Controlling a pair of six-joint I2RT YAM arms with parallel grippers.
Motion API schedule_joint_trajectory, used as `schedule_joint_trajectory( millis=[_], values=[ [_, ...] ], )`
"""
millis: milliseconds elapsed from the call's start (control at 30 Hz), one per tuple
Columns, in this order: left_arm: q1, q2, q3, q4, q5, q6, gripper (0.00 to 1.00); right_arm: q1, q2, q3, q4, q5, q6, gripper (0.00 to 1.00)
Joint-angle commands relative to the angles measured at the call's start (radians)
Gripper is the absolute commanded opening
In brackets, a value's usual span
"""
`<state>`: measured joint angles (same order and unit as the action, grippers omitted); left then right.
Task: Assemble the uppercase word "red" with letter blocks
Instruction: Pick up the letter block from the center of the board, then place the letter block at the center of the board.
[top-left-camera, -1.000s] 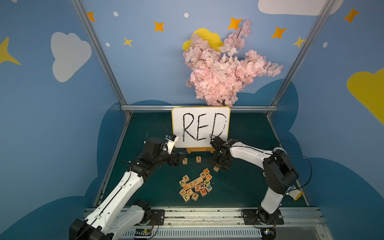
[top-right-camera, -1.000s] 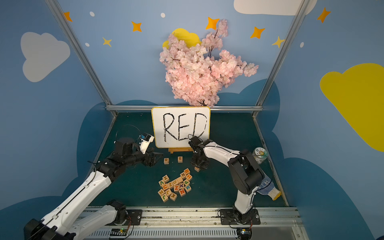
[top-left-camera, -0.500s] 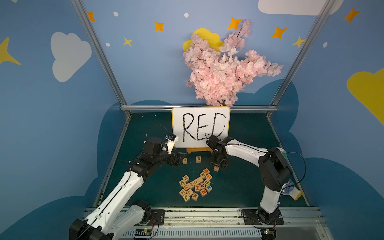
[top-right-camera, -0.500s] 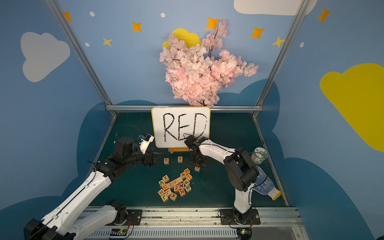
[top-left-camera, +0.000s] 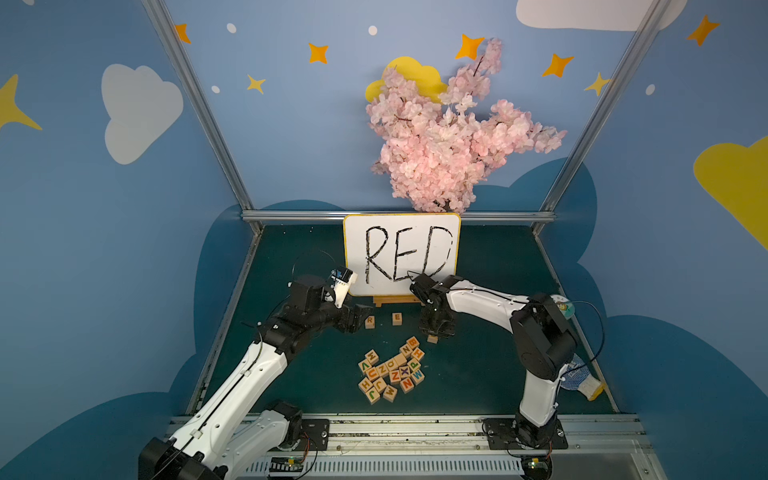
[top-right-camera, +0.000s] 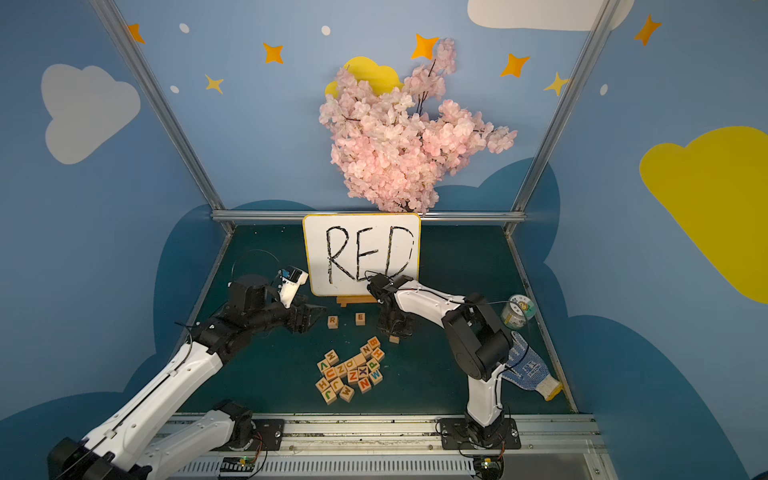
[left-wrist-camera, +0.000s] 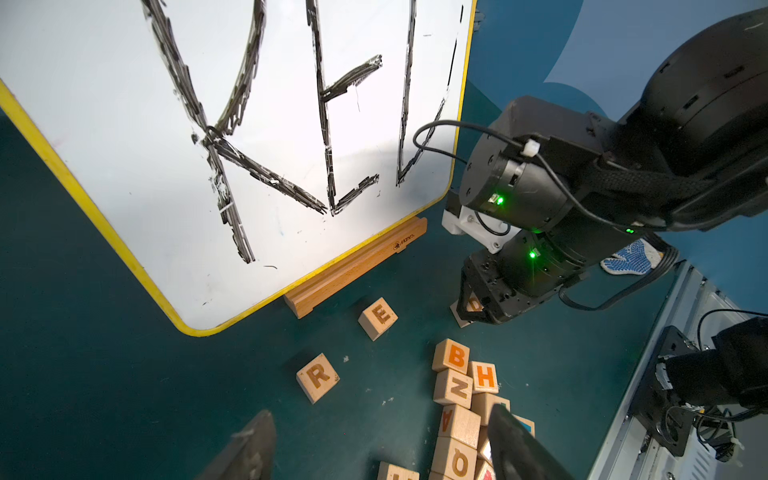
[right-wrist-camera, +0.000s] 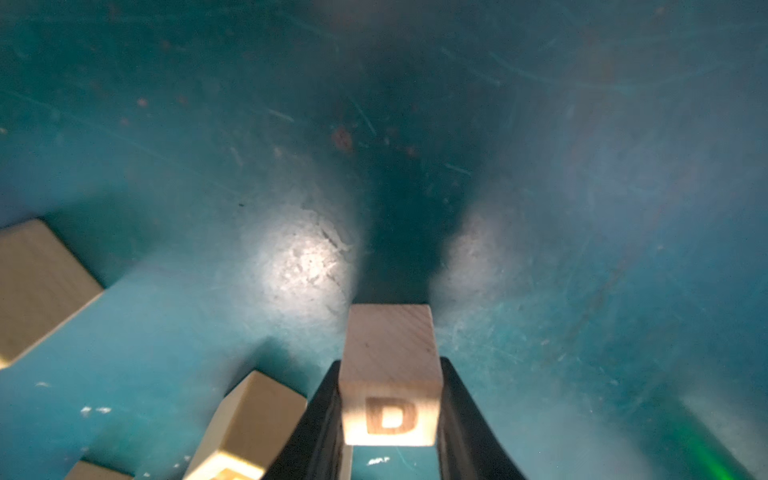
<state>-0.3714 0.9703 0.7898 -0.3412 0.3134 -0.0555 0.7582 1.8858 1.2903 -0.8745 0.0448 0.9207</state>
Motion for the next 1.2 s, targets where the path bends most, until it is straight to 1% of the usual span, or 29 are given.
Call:
schedule_joint_trajectory(
  millis=[0,100,267,300,500,633,1167],
  values=[
    [0.003,0.0,0.006,-0.007,-0.008,0.014,0.79,0.01,0.027,0.008,-0.029,0.023,-0.003,0.34],
    [0.006,-0.002,0.005,-0.009,-0.01,0.016,0.8,0.015,0.028,0.01,-0.027,0.027,-0.009,0.31],
    [0.007,-0.001,0.005,-0.006,-0.008,0.013,0.8,0.018,0.027,0.05,-0.066,0.06,-0.043,0.2],
    [0.008,0.001,0.005,-0.004,-0.006,0.013,0.79,0.018,0.029,0.061,-0.075,0.069,-0.053,0.2],
    [0.008,-0.003,0.009,-0.01,-0.003,0.016,0.8,0.016,0.041,0.147,-0.121,0.099,-0.133,0.19],
    [0.009,-0.013,0.005,-0.021,-0.02,0.024,0.8,0.012,0.075,0.199,-0.138,0.093,-0.165,0.19],
    [0.008,-0.005,0.005,-0.015,-0.017,0.022,0.8,-0.009,0.152,0.3,-0.147,0.105,-0.214,0.19]
  ],
)
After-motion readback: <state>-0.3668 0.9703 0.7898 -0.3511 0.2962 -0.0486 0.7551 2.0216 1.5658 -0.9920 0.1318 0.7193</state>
